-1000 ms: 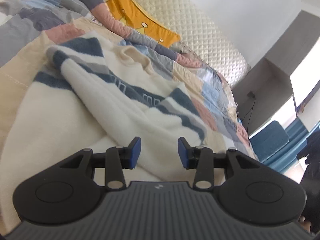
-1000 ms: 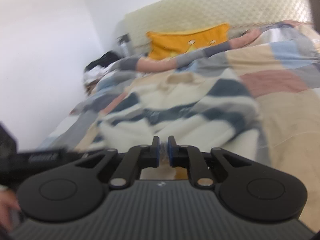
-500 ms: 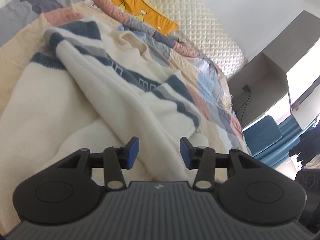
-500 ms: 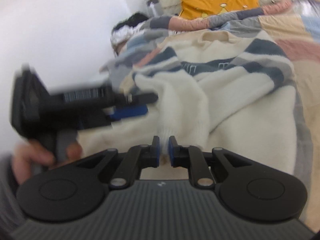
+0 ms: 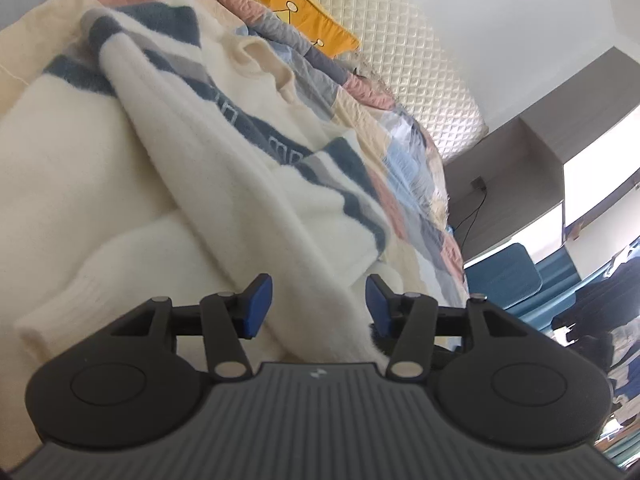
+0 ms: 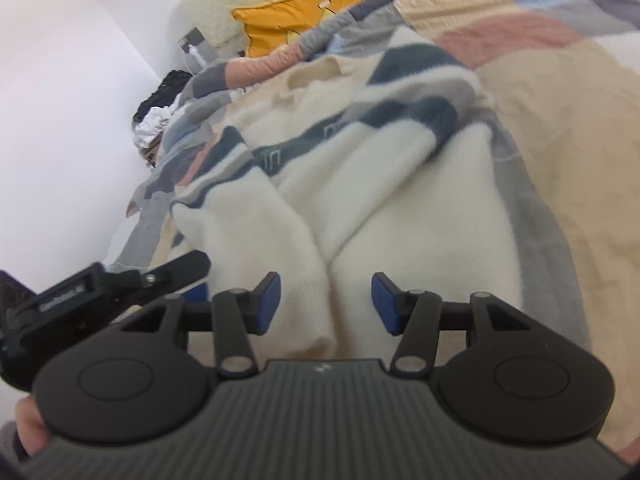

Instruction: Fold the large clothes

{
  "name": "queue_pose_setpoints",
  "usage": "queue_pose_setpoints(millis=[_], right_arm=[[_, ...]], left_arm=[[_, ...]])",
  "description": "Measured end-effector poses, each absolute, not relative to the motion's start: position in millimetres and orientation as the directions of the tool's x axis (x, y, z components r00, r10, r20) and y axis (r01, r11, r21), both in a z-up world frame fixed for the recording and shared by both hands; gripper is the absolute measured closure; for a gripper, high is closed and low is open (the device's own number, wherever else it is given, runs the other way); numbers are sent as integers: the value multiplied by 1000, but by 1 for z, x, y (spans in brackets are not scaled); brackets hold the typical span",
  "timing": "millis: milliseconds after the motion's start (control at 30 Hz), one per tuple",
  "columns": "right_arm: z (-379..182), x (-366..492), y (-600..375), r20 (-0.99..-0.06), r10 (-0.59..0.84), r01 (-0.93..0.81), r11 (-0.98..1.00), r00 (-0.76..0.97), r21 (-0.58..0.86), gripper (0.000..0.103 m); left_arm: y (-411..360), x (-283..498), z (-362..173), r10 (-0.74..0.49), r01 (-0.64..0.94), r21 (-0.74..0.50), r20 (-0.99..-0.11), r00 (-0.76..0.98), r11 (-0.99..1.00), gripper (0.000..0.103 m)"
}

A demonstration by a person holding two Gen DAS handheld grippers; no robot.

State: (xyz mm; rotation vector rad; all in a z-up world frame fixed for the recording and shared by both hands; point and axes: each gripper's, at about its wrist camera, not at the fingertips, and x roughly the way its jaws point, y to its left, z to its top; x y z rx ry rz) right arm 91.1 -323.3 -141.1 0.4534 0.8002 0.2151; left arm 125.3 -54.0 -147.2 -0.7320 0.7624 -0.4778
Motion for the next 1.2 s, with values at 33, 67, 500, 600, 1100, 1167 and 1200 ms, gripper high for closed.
queue_pose_setpoints(millis=[33, 67, 500, 600, 1100, 1167, 1200], right_arm=[[-144, 93, -323, -644, 351, -9, 882, 680, 471, 51], [-146, 94, -323, -648, 350, -9, 883, 677, 469, 51], [-124, 78, -293, -592, 391, -191, 908, 705, 373, 93], [-120, 76, -287, -590, 373, -211, 921, 716, 327, 93], [-118, 80, -295, -585, 241, -133, 966, 775, 222, 94], [-127, 85, -296, -625, 217, -107, 972, 750, 209, 94], [-132, 88, -296, -643, 211, -96, 973, 737, 210, 94]], left_arm=[[-56, 126, -149, -628, 125, -740, -453, 632, 660, 45], [-58, 127, -150, -629, 123, -736, -464, 624, 666, 45], [-67, 144, -161, -645, 88, -762, -474, 599, 642, 46], [-71, 144, -161, -624, 95, -734, -493, 606, 672, 76], [-65, 128, -156, -647, 119, -743, -479, 593, 658, 91], [-71, 130, -161, -630, 107, -714, -525, 572, 692, 91], [-73, 131, -165, -620, 102, -699, -546, 563, 708, 91]])
